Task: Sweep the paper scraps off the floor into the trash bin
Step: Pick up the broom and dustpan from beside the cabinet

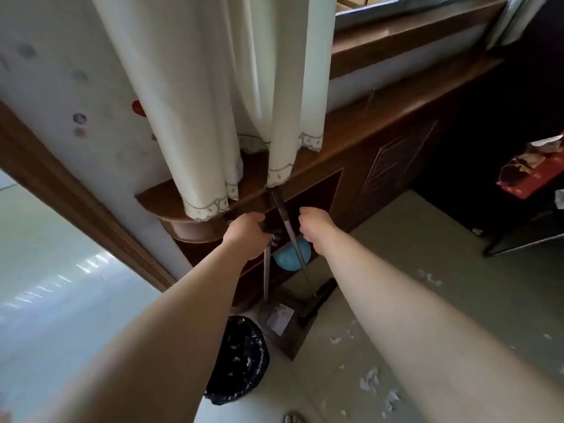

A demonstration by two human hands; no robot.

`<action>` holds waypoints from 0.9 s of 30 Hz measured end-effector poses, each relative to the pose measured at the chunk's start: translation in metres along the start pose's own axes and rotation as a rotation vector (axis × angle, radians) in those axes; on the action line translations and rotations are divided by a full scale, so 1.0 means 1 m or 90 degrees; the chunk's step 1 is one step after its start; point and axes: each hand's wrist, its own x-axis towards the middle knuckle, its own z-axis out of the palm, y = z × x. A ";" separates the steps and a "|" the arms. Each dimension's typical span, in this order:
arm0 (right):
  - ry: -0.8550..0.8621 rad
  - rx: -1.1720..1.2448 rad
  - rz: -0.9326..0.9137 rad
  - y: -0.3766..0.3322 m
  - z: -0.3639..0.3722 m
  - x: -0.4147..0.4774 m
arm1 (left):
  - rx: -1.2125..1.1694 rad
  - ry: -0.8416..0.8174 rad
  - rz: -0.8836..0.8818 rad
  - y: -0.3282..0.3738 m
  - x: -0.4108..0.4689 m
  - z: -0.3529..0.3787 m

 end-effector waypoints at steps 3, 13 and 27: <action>-0.018 -0.072 -0.051 -0.013 0.004 0.018 | 0.048 -0.032 -0.023 -0.006 0.028 0.010; -0.101 0.003 -0.014 -0.011 0.027 0.076 | 0.123 -0.029 0.005 -0.032 0.068 0.027; -0.046 0.258 0.104 0.003 0.012 0.056 | 0.212 -0.094 0.006 -0.048 0.068 0.030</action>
